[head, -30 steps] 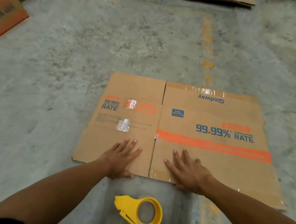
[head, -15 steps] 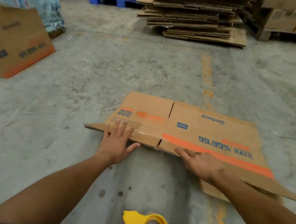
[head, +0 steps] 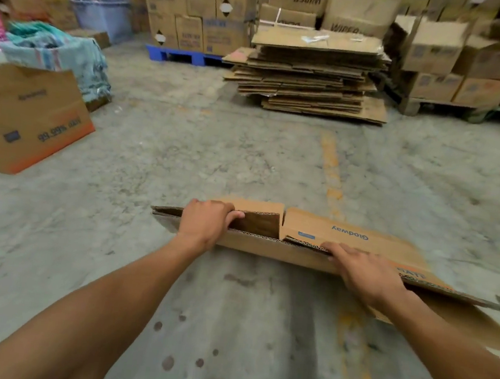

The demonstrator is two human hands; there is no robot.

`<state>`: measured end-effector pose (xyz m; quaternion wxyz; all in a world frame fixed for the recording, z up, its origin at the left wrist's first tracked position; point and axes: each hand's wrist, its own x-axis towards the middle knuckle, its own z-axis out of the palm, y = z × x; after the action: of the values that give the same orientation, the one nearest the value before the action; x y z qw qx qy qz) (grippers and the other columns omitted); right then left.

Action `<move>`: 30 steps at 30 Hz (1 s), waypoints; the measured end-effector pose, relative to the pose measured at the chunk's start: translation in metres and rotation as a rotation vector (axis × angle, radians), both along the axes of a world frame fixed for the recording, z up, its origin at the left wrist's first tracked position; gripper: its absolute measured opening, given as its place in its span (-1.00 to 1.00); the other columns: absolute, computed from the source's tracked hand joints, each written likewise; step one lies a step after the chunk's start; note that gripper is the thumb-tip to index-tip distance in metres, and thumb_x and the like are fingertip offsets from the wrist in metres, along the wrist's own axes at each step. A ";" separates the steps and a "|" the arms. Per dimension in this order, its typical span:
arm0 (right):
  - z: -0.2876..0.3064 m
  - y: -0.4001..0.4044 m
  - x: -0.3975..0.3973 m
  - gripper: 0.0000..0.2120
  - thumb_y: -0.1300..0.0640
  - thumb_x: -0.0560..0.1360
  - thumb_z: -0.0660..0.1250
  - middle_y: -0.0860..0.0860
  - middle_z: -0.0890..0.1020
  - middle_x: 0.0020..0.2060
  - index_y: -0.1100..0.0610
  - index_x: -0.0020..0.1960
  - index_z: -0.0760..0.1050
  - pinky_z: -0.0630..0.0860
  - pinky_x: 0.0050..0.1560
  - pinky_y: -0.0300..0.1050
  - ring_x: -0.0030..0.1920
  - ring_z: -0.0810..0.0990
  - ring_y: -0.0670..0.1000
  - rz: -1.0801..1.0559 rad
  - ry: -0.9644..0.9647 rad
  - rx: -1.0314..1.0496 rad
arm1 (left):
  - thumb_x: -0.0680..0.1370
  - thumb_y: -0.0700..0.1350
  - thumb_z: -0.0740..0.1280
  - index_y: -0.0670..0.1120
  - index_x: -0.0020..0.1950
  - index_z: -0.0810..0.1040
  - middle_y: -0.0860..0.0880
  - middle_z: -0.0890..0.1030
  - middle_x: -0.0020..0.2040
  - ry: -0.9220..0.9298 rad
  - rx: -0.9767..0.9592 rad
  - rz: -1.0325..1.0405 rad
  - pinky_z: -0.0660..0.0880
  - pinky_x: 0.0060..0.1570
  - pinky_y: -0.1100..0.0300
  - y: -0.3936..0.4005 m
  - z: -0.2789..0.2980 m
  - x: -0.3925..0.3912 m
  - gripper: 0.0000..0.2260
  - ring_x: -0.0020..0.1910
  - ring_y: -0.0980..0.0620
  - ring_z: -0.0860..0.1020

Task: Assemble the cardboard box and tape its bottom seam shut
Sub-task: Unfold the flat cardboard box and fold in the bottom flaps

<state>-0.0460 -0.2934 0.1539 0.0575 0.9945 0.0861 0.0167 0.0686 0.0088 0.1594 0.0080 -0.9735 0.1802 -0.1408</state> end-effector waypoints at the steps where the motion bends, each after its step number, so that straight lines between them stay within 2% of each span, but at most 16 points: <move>1: 0.001 -0.006 -0.001 -0.67 -0.04 0.66 0.07 -0.07 0.58 0.25 -0.08 0.40 0.33 0.50 -0.05 -0.03 0.13 0.61 0.11 0.000 -0.071 0.038 | 0.61 0.27 0.03 0.02 -0.02 0.60 -0.05 0.69 -0.09 -0.028 0.012 -0.012 0.28 -0.23 0.12 -0.004 0.009 0.003 -0.54 -0.09 -0.12 0.64; 3: 0.001 -0.014 -0.003 -0.77 0.04 0.60 0.24 -0.01 0.68 0.02 -0.04 0.25 0.42 0.53 -0.14 -0.01 -0.05 0.66 0.14 0.021 -0.200 0.079 | 0.61 0.27 0.03 0.00 -0.02 0.61 -0.07 0.69 -0.10 -0.081 0.011 -0.027 0.31 -0.27 0.12 -0.009 0.025 0.010 -0.53 -0.11 -0.15 0.64; 5: 0.003 -0.021 -0.003 -0.82 0.05 0.55 0.23 0.00 0.70 -0.12 -0.01 0.14 0.47 0.50 -0.09 0.04 -0.11 0.67 0.13 0.021 -0.351 0.094 | 0.61 0.26 0.05 0.00 -0.01 0.61 -0.09 0.69 -0.10 -0.102 -0.066 -0.034 0.39 -0.27 0.09 -0.013 0.039 0.018 -0.55 -0.10 -0.19 0.64; 8: 0.014 -0.033 -0.003 -0.72 -0.06 0.52 0.18 -0.04 0.69 -0.04 0.00 0.08 0.58 0.35 0.15 0.14 0.09 0.61 0.12 -0.118 -0.458 0.134 | 0.61 0.24 0.10 0.02 -0.07 0.60 -0.09 0.68 -0.12 -0.118 -0.278 -0.067 0.44 -0.25 0.05 -0.015 0.060 0.027 -0.60 -0.11 -0.22 0.61; 11: 0.018 -0.044 -0.008 -0.67 -0.17 0.50 0.21 -0.07 0.63 0.14 -0.07 0.16 0.56 0.14 0.28 0.16 0.28 0.49 0.07 -0.319 -0.496 0.202 | 0.61 0.22 0.12 0.03 -0.09 0.61 -0.09 0.68 -0.17 -0.178 -0.408 -0.050 0.39 -0.26 0.07 -0.009 0.079 0.032 -0.63 -0.13 -0.22 0.60; 13: 0.014 -0.048 -0.009 -0.61 -0.19 0.53 0.12 -0.06 0.59 0.19 -0.08 0.22 0.53 0.10 0.31 0.18 0.31 0.45 0.05 -0.354 -0.511 0.259 | 0.62 0.19 0.13 0.02 -0.07 0.63 -0.08 0.68 -0.17 -0.200 -0.486 -0.020 0.40 -0.27 0.09 -0.004 0.086 0.030 -0.63 -0.15 -0.19 0.60; 15: 0.016 -0.043 -0.005 -0.61 -0.15 0.54 0.06 -0.07 0.60 0.16 -0.08 0.21 0.54 0.11 0.31 0.21 0.26 0.48 0.04 -0.367 -0.580 0.331 | 0.62 0.16 0.14 0.03 -0.03 0.65 -0.04 0.68 -0.17 -0.202 -0.549 -0.024 0.45 -0.26 0.09 -0.001 0.089 0.027 -0.65 -0.17 -0.11 0.60; 18: 0.033 -0.024 0.011 -0.66 -0.08 0.57 0.08 -0.07 0.65 0.06 -0.06 0.13 0.59 0.11 0.31 0.21 0.15 0.51 0.05 -0.408 -0.739 0.466 | 0.63 0.10 0.18 0.02 0.07 0.63 -0.01 0.68 -0.09 -0.223 -0.564 -0.070 0.48 -0.22 0.11 0.001 0.096 0.024 -0.72 -0.12 -0.05 0.61; 21: 0.057 -0.008 0.028 -0.79 0.01 0.60 0.21 -0.04 0.64 0.05 -0.02 0.11 0.59 0.06 0.40 0.28 0.19 0.47 0.07 -0.429 -0.820 0.605 | 0.64 0.03 0.19 0.10 0.35 0.50 -0.04 0.66 0.10 -0.233 -0.495 -0.137 0.58 -0.06 -0.01 0.006 0.101 0.019 -0.70 -0.01 -0.09 0.62; 23: 0.066 -0.002 0.036 -0.82 0.04 0.59 0.26 0.00 0.62 0.14 -0.01 0.13 0.58 0.01 0.44 0.33 0.28 0.43 0.08 -0.437 -0.834 0.616 | 0.65 0.02 0.17 0.20 0.46 0.35 -0.06 0.64 0.02 -0.252 -0.395 -0.151 0.58 -0.18 0.01 0.009 0.103 0.016 -0.63 -0.13 -0.08 0.59; 25: 0.069 0.000 0.042 -0.75 0.02 0.58 0.29 0.07 0.48 0.36 -0.02 0.23 0.54 -0.11 0.48 0.30 0.44 0.29 0.13 -0.455 -0.834 0.603 | 0.66 0.02 0.14 0.25 0.51 0.23 -0.05 0.59 -0.11 -0.270 -0.317 -0.144 0.50 -0.32 0.08 0.012 0.112 0.018 -0.59 -0.25 -0.03 0.52; 27: 0.066 -0.007 0.044 -0.55 -0.06 0.55 0.30 0.13 0.21 0.54 -0.04 0.42 0.38 -0.18 0.45 0.28 0.54 0.08 0.19 -0.549 -0.803 0.581 | 0.66 0.02 0.12 0.26 0.53 0.17 -0.05 0.54 -0.18 -0.268 -0.272 -0.145 0.38 -0.36 0.13 0.013 0.124 0.022 -0.57 -0.29 -0.01 0.46; 30: 0.051 -0.029 0.029 -0.26 -0.19 0.50 0.30 0.17 -0.04 0.59 -0.04 0.57 0.07 -0.14 0.41 0.43 0.55 -0.05 0.27 -0.812 -0.672 0.499 | 0.67 0.04 0.08 0.27 0.54 0.14 -0.06 0.48 -0.21 -0.262 -0.212 -0.131 0.35 -0.34 0.12 0.010 0.137 0.021 -0.57 -0.31 -0.03 0.44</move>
<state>-0.0169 -0.3225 0.2053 -0.1525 0.8715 -0.3314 0.3278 0.0899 0.0193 0.2962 -0.0805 -0.9284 0.2248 -0.2848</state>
